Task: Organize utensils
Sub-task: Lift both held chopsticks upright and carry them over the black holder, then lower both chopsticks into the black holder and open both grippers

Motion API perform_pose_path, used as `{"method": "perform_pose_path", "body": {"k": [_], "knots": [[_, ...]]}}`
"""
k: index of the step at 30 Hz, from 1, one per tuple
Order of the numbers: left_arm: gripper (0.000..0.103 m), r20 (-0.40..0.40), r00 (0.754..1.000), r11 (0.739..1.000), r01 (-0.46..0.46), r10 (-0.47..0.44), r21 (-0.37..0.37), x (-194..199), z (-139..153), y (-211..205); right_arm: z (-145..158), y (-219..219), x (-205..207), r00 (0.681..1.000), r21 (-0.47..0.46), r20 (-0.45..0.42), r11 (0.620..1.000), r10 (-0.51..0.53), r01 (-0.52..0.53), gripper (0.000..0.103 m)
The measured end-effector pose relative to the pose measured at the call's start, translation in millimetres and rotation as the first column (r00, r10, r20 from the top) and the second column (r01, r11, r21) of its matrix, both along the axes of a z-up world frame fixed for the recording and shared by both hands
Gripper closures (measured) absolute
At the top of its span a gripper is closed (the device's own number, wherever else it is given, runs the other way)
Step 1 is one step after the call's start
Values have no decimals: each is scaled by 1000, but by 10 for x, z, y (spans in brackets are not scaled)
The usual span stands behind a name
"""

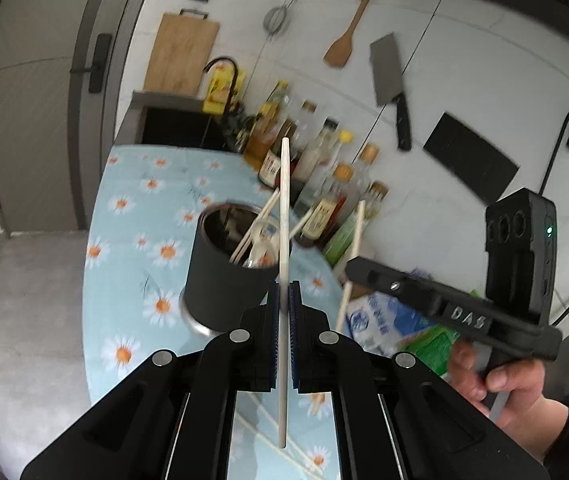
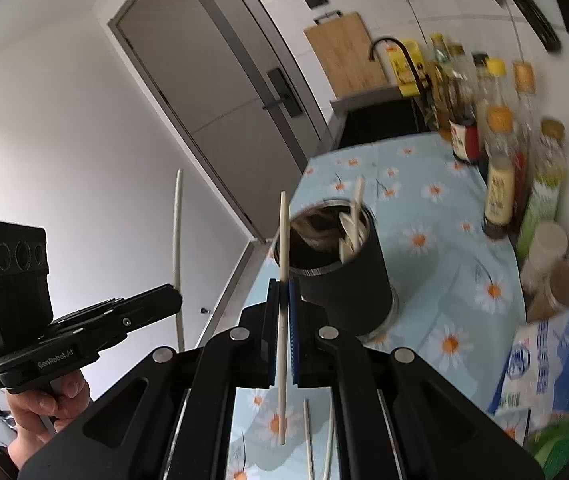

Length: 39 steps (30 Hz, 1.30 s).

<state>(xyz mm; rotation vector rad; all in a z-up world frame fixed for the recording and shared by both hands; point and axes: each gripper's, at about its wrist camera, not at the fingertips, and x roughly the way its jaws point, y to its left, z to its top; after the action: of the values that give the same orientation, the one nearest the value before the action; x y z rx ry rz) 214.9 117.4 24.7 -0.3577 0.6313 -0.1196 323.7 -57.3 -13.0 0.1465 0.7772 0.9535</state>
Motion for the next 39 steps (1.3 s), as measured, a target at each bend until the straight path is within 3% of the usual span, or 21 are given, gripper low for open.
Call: {"method": "perform_pose_path", "body": {"k": [7, 14, 23, 31, 36, 39], "knots": [[100, 122, 993, 1000, -7, 9, -13, 74, 182, 141, 160, 246, 105, 997, 6, 76, 1000, -3, 3, 97], [100, 244, 969, 999, -22, 31, -37, 280, 307, 293, 413, 376, 305, 983, 52, 183, 999, -22, 12, 97], [100, 396, 913, 995, -90, 98, -38, 476, 422, 460, 713, 393, 590, 957, 131, 281, 991, -78, 43, 97], [100, 458, 885, 996, -85, 83, -16, 695, 310, 516, 694, 507, 654, 939, 124, 332, 991, -92, 53, 97], [100, 451, 891, 996, -85, 62, 31, 861, 76, 477, 558, 533, 698, 938, 127, 328, 989, -113, 74, 97], [99, 438, 898, 996, -68, 39, 50, 954, -78, 455, 409, 530, 776, 951, 135, 283, 987, -122, 87, 97]]}}
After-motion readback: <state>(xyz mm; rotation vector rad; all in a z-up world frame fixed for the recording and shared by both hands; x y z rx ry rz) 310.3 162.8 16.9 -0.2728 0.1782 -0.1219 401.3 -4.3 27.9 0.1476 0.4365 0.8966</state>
